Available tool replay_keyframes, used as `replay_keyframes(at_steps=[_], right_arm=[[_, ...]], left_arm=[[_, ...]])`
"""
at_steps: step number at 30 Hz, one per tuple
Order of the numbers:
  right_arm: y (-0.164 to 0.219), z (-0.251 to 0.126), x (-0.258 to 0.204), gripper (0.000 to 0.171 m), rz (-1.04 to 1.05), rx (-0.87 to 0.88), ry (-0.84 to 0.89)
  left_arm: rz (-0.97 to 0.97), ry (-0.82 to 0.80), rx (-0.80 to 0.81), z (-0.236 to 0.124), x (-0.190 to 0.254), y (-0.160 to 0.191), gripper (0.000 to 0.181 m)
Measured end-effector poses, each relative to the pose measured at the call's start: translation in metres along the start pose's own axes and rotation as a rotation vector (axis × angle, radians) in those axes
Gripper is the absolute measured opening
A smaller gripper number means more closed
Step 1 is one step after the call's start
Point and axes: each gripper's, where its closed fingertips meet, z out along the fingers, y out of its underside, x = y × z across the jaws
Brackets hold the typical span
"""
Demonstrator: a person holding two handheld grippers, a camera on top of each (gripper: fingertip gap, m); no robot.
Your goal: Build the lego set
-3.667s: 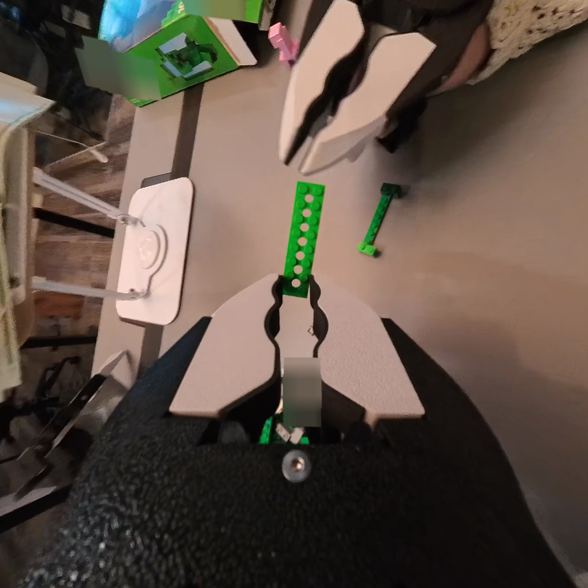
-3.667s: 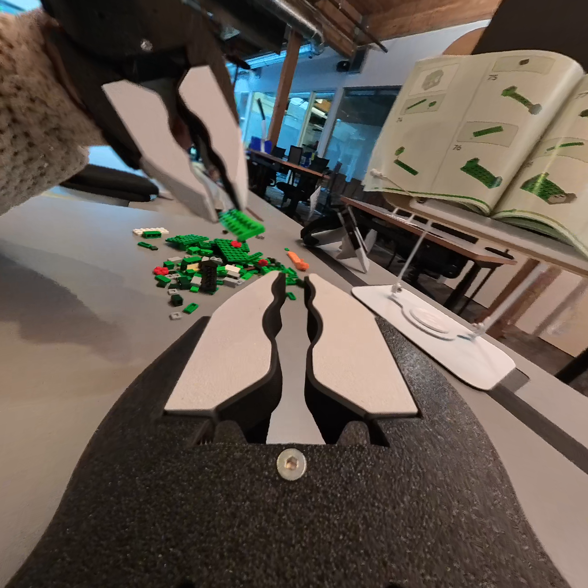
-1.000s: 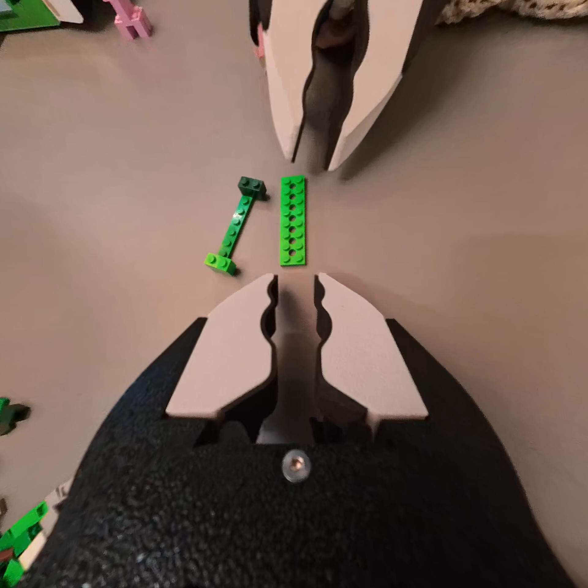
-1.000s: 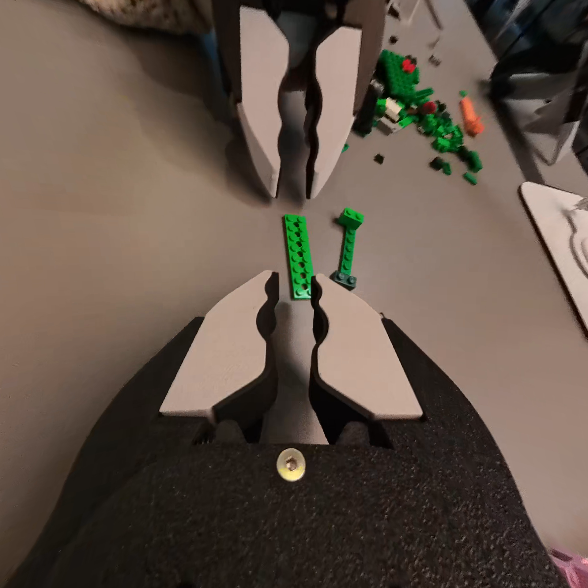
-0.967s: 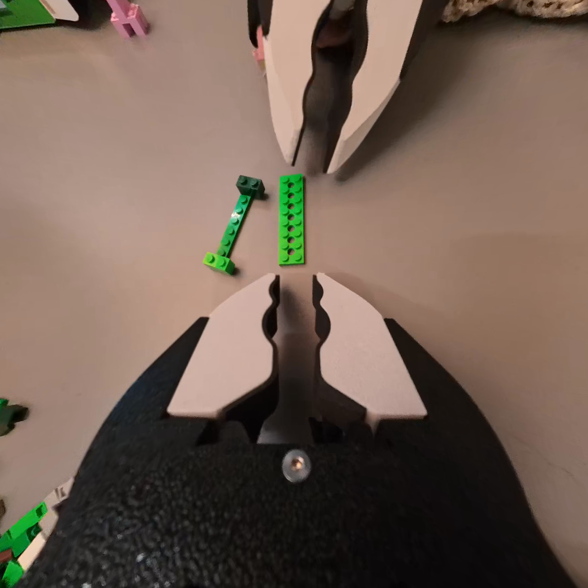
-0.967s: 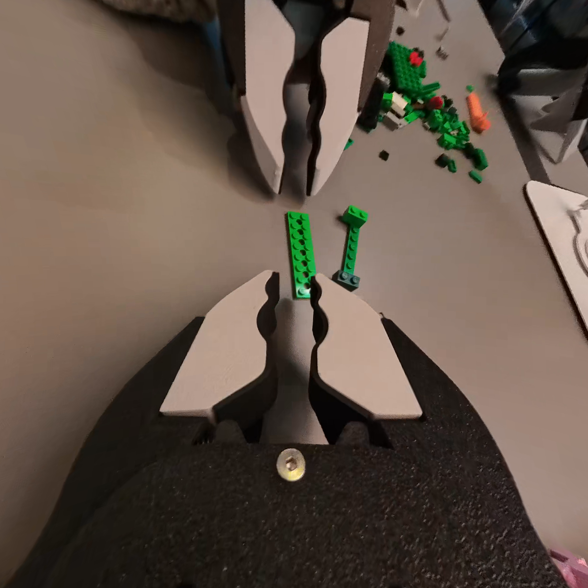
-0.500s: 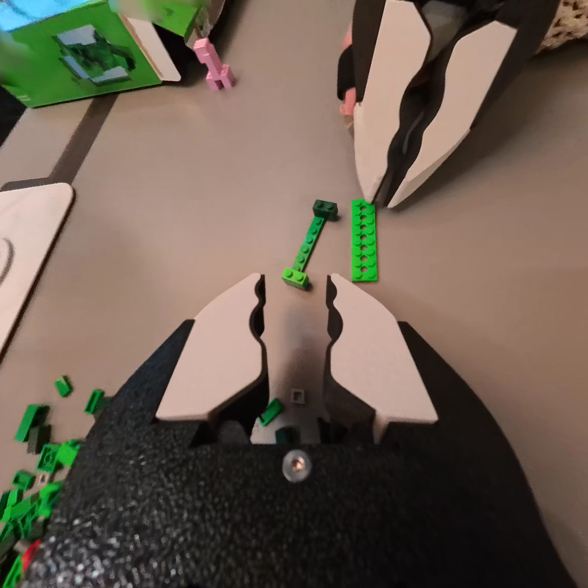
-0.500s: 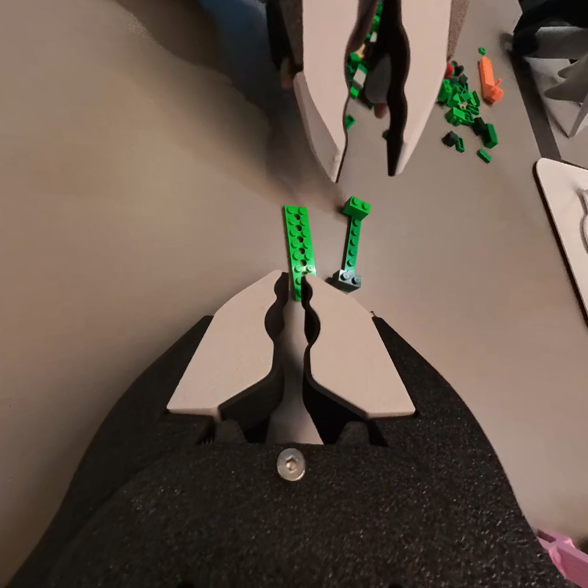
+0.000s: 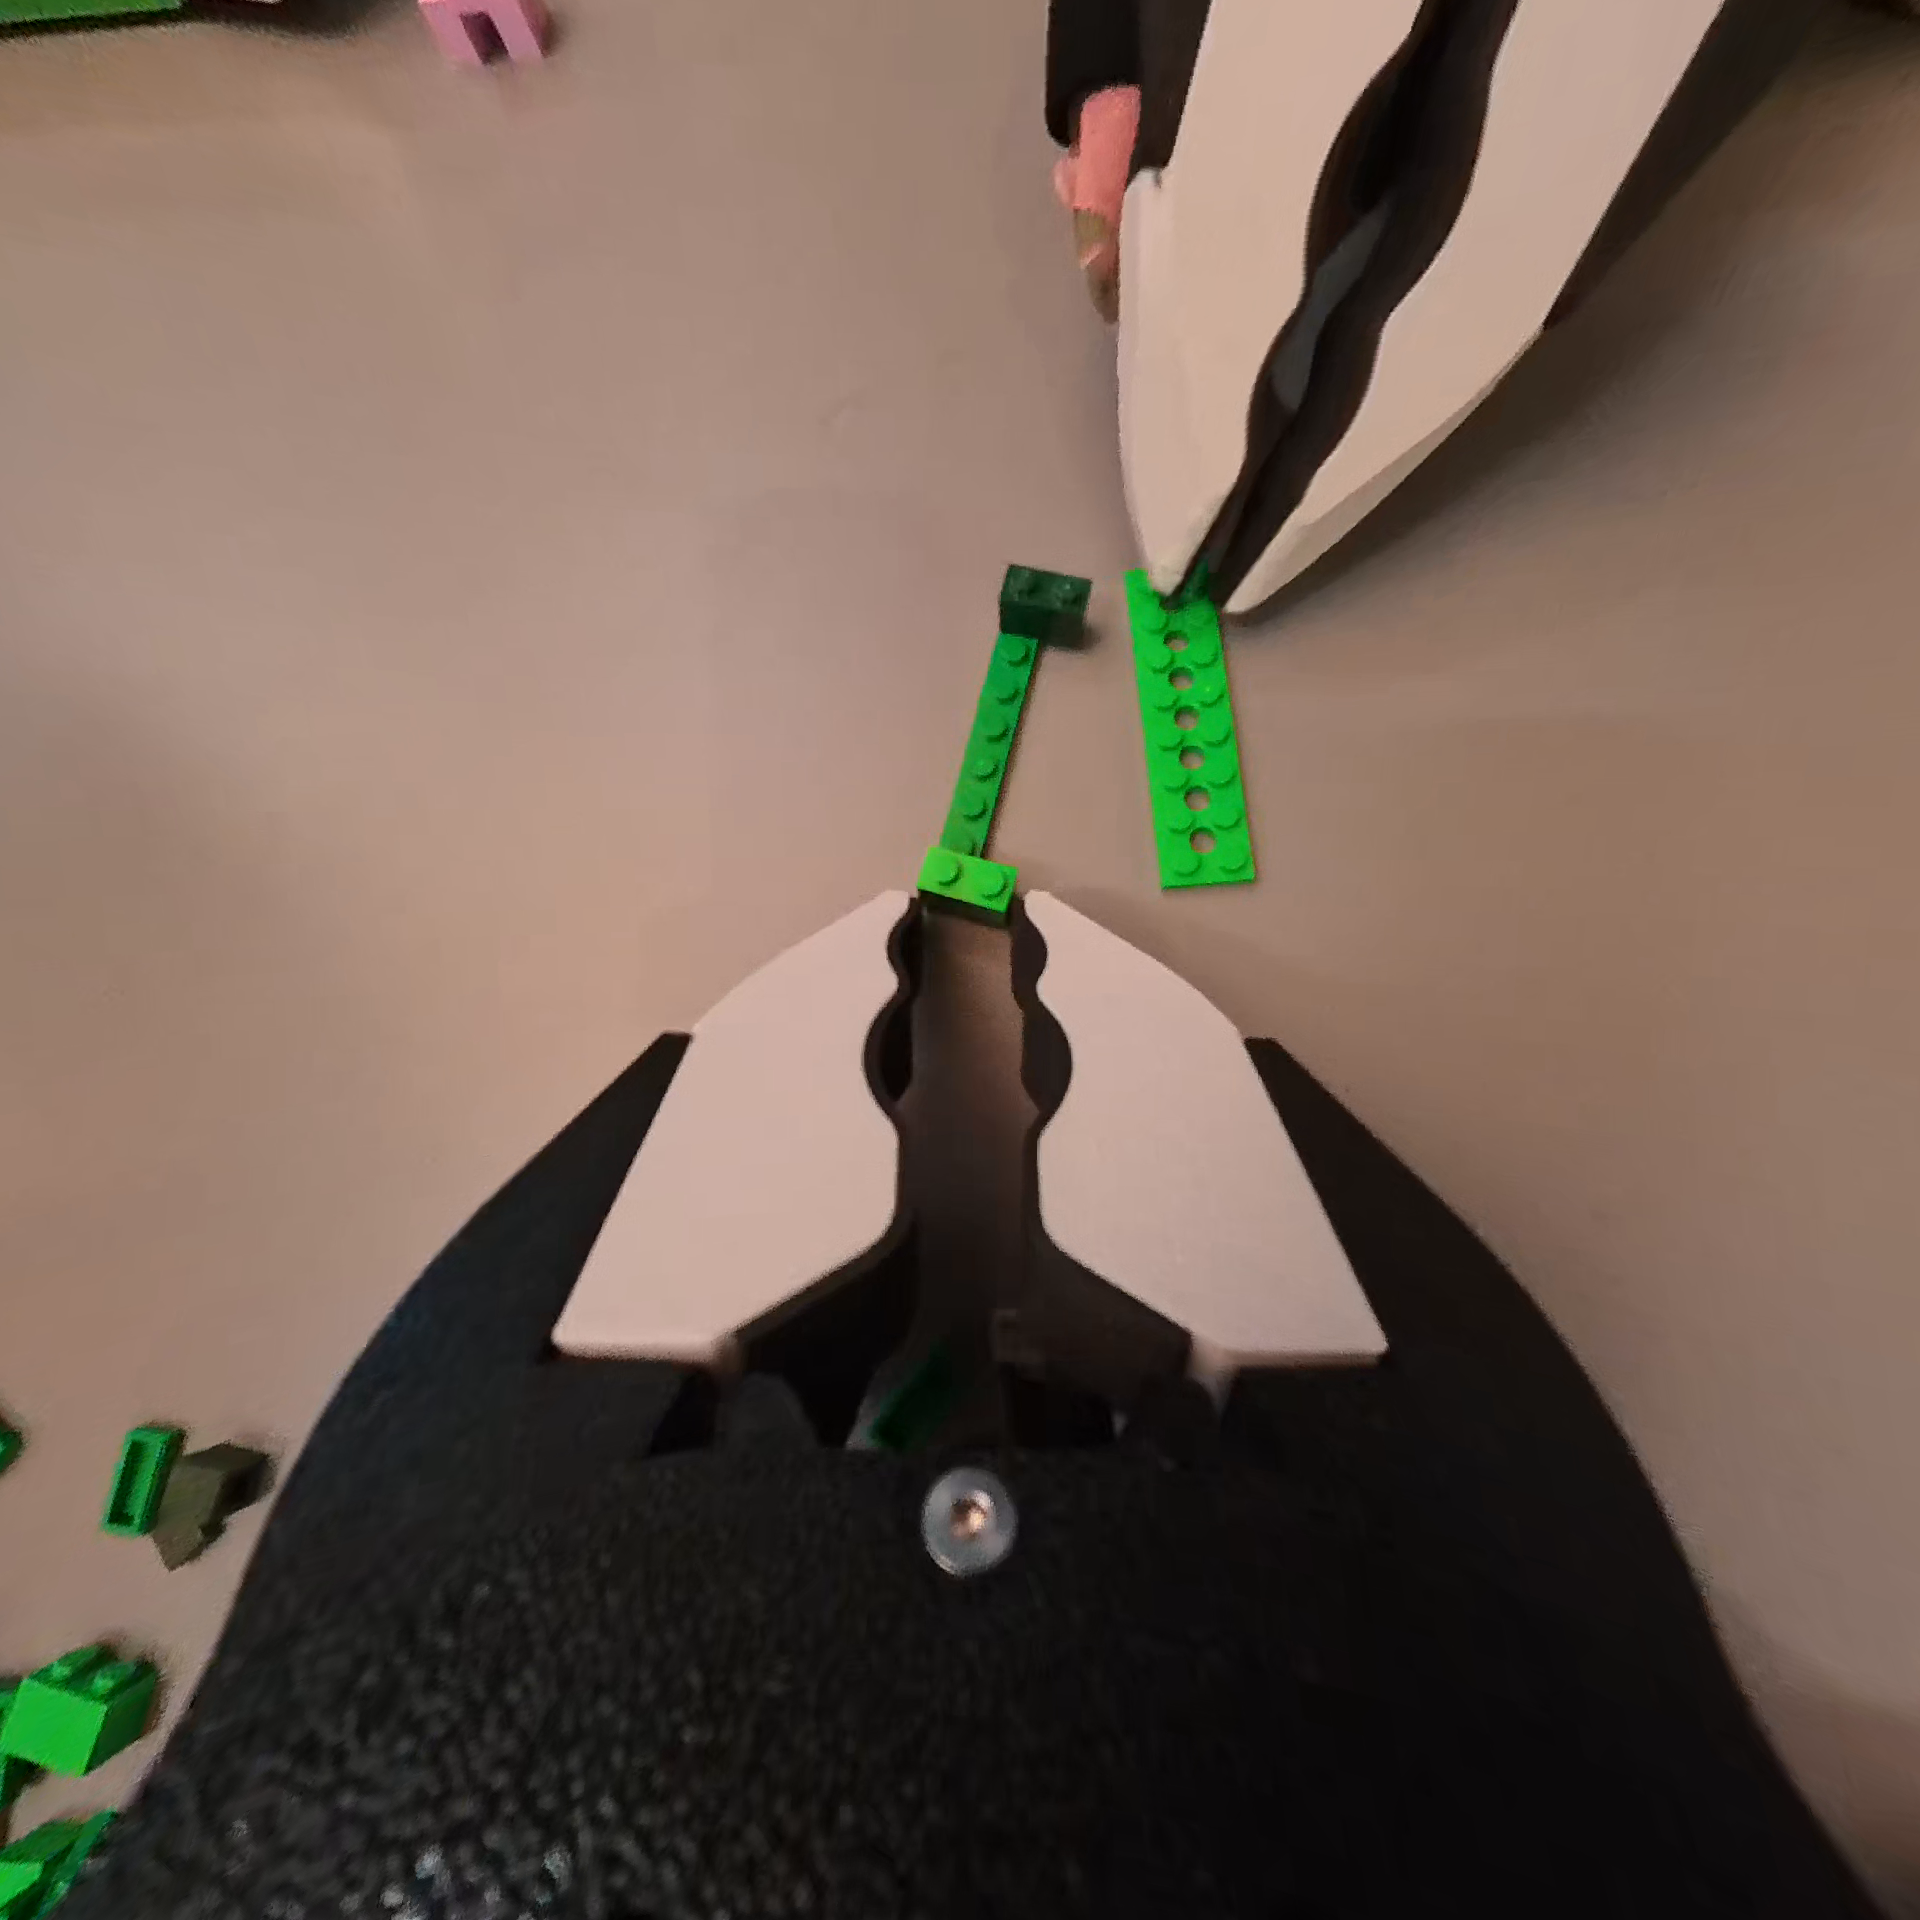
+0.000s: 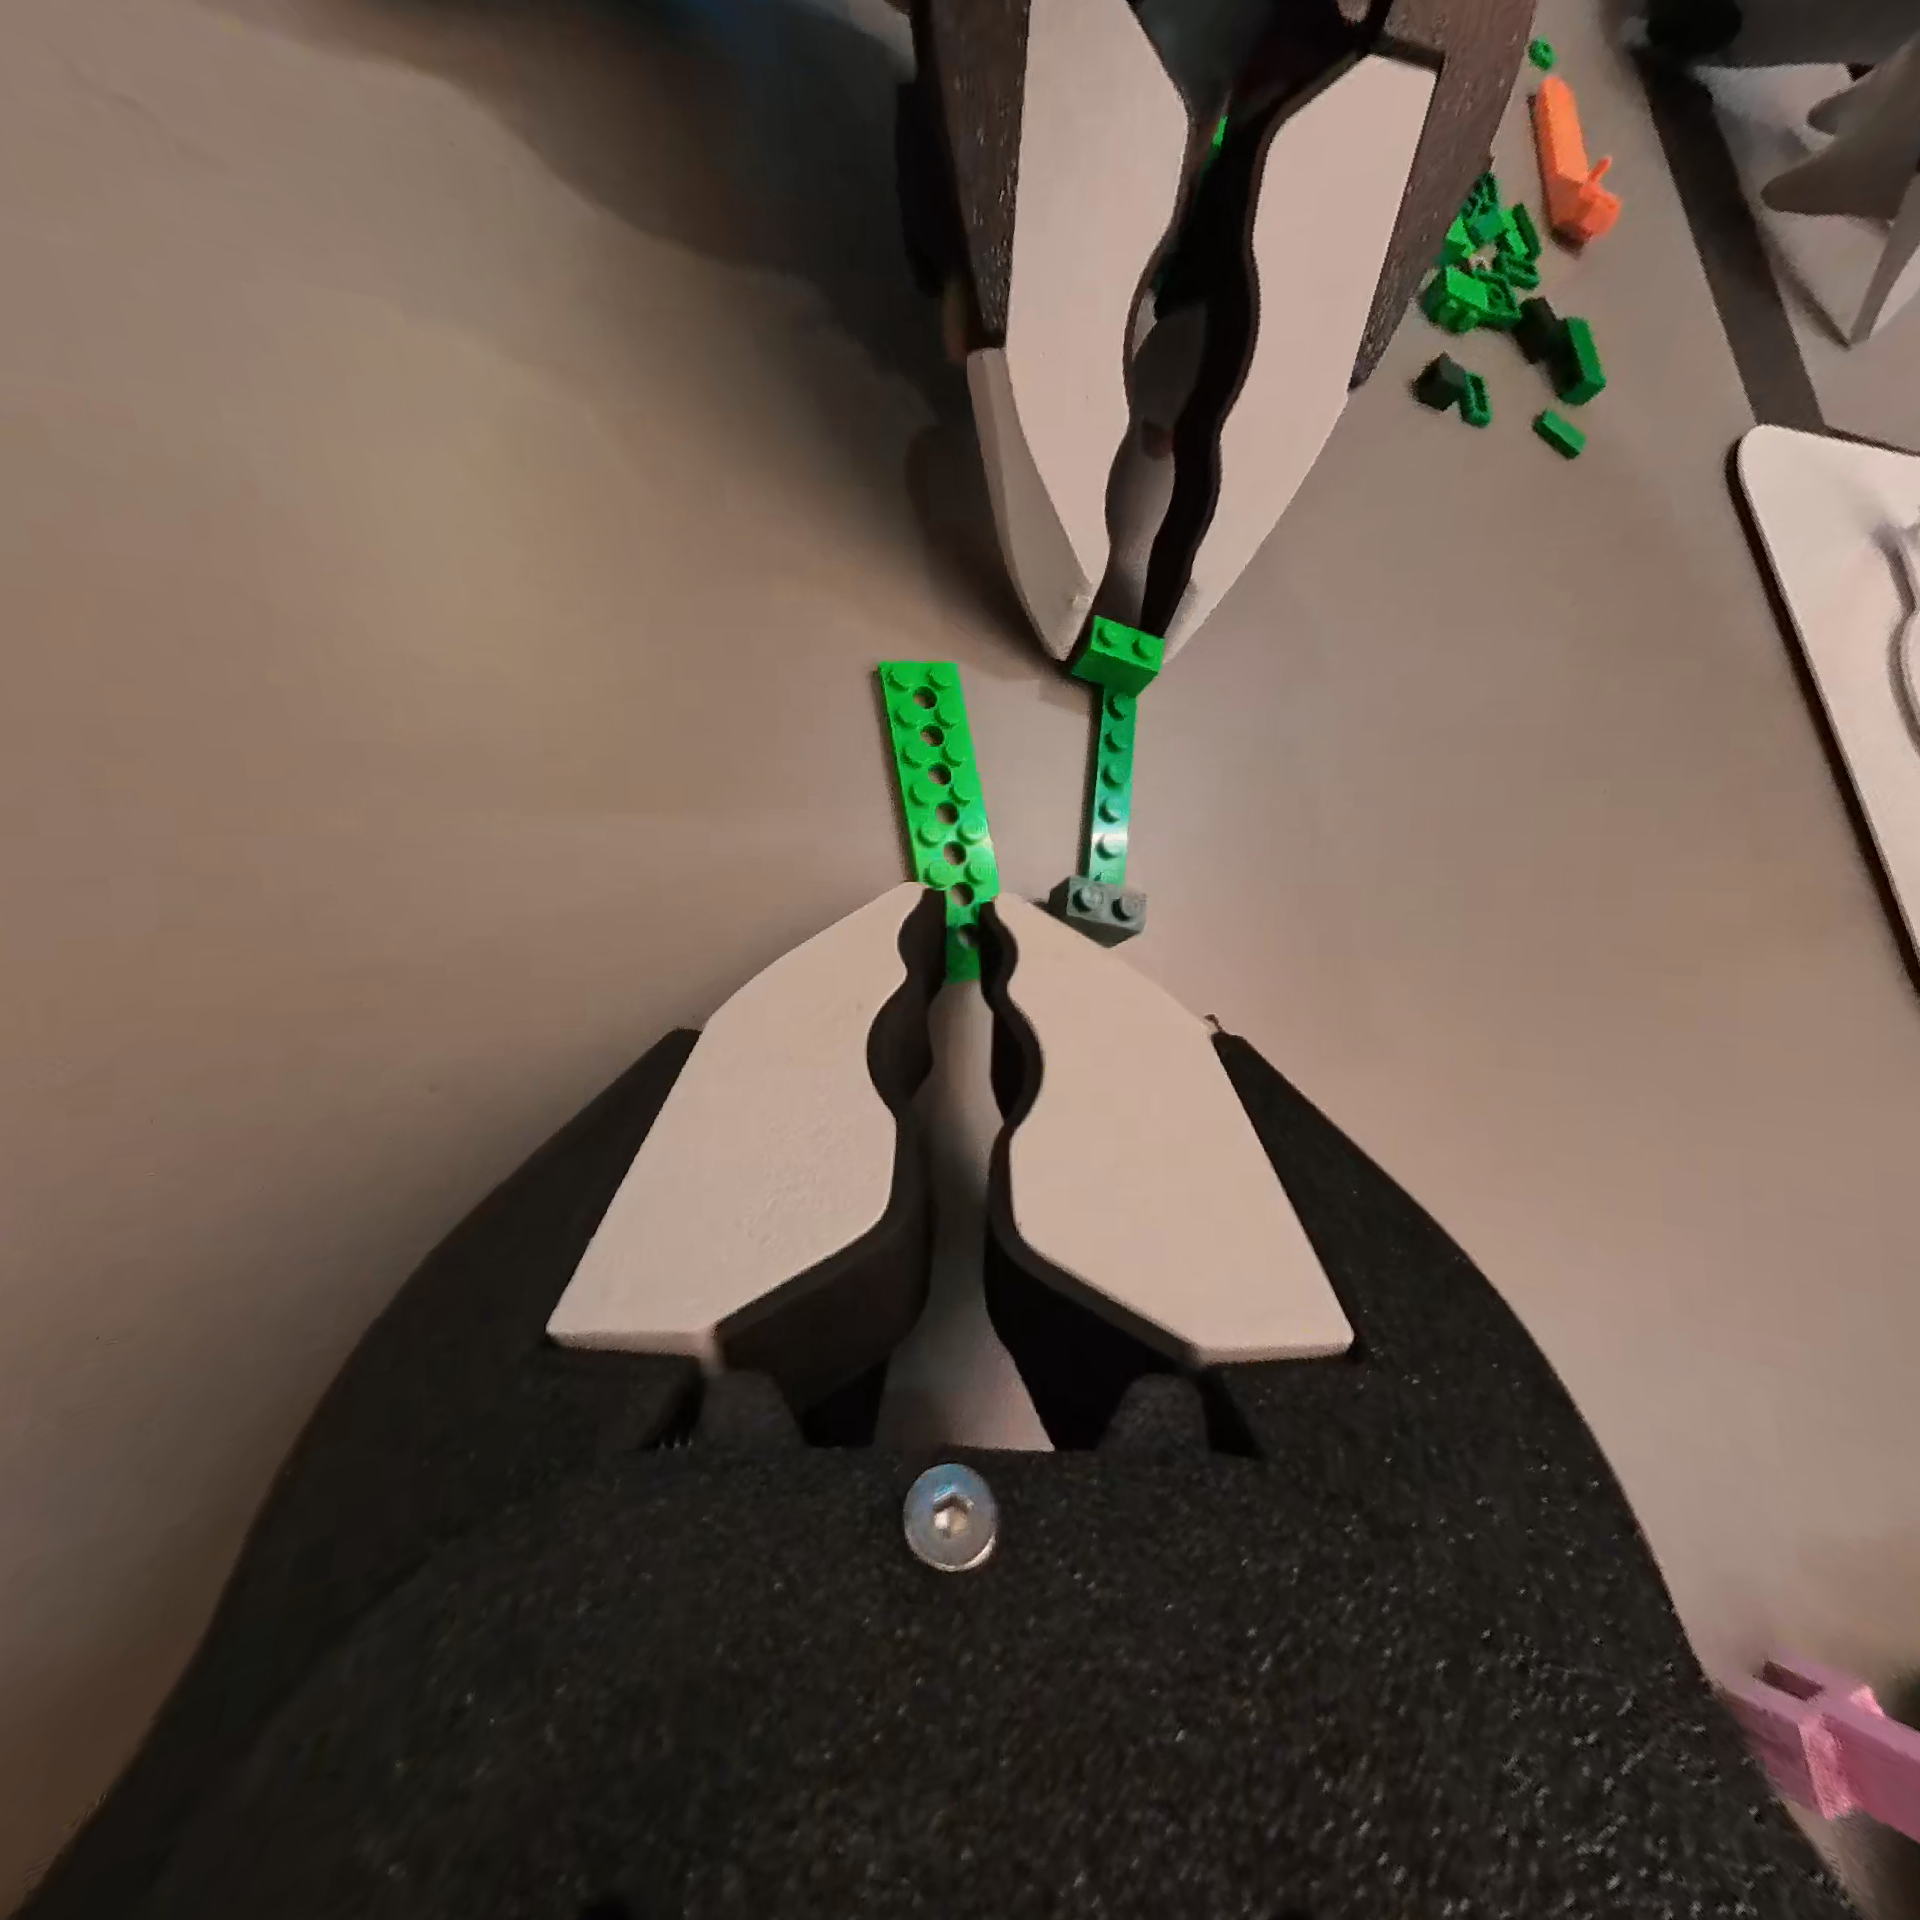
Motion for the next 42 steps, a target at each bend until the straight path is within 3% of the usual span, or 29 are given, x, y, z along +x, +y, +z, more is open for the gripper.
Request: replay_keyframes(at_steps=[2, 7, 13, 18, 21, 29, 36, 42], right_arm=[[0.004, -0.004, 0.002, 0.006, 0.033, 0.009, -0.021], [0.012, -0.009, 0.010, 0.018, 0.109, 0.028, -0.014], [0.005, -0.003, 0.007, 0.025, 0.263, 0.050, -0.058], [0.005, -0.001, 0.006, 0.024, 0.297, 0.035, -0.068], [0.004, -0.001, 0.008, 0.021, 0.315, 0.044, -0.062], [0.006, 0.004, 0.009, 0.017, 0.266, 0.021, -0.058], [0.002, -0.007, 0.005, 0.016, 0.206, 0.106, -0.152], [0.001, -0.011, -0.001, 0.016, 0.163, 0.149, -0.261]], left_arm=[[0.003, -0.025, 0.008, -0.001, -0.002, -0.001, 0.003], [-0.073, -0.061, 0.108, -0.011, -0.003, -0.018, 0.001], [-0.054, -0.049, 0.079, -0.010, 0.005, -0.016, 0.000], [-0.034, -0.001, 0.013, -0.007, 0.011, -0.004, 0.025], [-0.037, 0.027, 0.041, -0.009, 0.012, -0.005, 0.029], [-0.045, 0.021, 0.097, -0.019, 0.014, -0.010, 0.030], [0.004, -0.023, 0.084, -0.015, 0.017, -0.006, 0.026], [-0.044, 0.040, 0.118, -0.019, 0.022, -0.009, 0.020]])
